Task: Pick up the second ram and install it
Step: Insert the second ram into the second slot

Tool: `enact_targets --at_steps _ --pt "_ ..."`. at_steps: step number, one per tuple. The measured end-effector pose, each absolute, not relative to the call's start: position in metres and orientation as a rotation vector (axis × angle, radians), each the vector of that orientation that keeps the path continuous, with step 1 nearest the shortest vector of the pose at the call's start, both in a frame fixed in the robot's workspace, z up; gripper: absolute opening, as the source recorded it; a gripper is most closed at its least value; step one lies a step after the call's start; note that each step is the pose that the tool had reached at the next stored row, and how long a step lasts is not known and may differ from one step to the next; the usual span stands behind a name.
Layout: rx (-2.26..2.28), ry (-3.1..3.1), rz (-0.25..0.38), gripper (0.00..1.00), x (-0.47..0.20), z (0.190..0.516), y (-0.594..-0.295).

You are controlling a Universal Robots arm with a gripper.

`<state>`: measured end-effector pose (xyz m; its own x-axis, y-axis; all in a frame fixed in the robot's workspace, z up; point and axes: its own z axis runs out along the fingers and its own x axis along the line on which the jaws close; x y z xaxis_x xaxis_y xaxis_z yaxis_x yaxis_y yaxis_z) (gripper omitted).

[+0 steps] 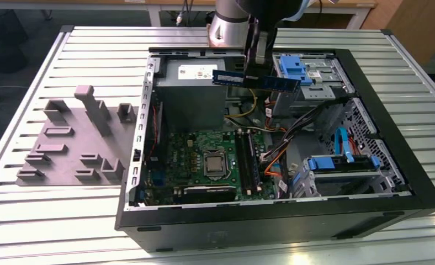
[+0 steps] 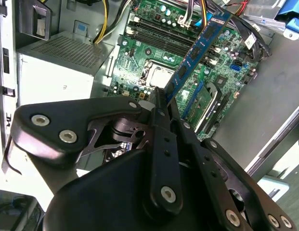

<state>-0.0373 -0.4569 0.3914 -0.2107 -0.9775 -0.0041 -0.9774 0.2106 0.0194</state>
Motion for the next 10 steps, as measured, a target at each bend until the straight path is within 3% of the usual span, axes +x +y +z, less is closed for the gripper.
enact_targets --at_steps 10 --pt "1.877 -2.508 -0.028 0.14 -0.0373 0.3912 -0.4569"
